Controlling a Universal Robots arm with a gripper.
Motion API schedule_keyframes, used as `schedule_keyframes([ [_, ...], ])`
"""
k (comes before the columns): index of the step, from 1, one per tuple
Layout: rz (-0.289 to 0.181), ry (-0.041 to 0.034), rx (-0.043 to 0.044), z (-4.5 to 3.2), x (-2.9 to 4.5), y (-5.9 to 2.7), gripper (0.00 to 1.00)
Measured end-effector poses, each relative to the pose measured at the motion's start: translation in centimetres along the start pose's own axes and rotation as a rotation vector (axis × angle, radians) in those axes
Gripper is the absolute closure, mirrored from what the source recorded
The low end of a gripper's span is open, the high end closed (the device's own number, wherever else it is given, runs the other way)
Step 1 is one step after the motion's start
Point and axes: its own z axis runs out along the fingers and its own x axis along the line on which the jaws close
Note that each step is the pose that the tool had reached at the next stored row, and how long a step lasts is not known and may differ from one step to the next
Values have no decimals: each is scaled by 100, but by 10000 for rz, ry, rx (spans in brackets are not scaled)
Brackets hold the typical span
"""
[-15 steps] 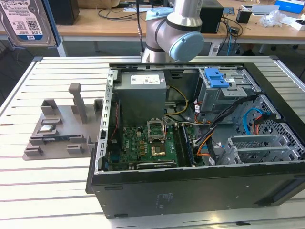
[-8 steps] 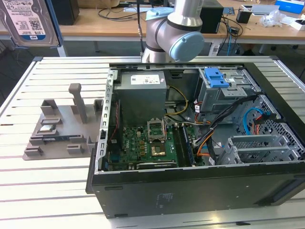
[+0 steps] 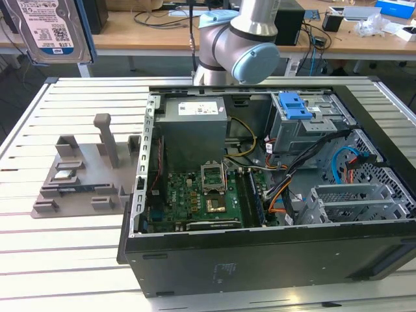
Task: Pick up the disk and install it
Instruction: 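Pick up the disk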
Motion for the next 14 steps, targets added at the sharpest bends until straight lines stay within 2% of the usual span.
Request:
schedule_keyframes([
  [10, -1, 0, 0, -1, 1, -241, 63],
  [14, 0, -1, -1, -2, 1, -298, 63],
])
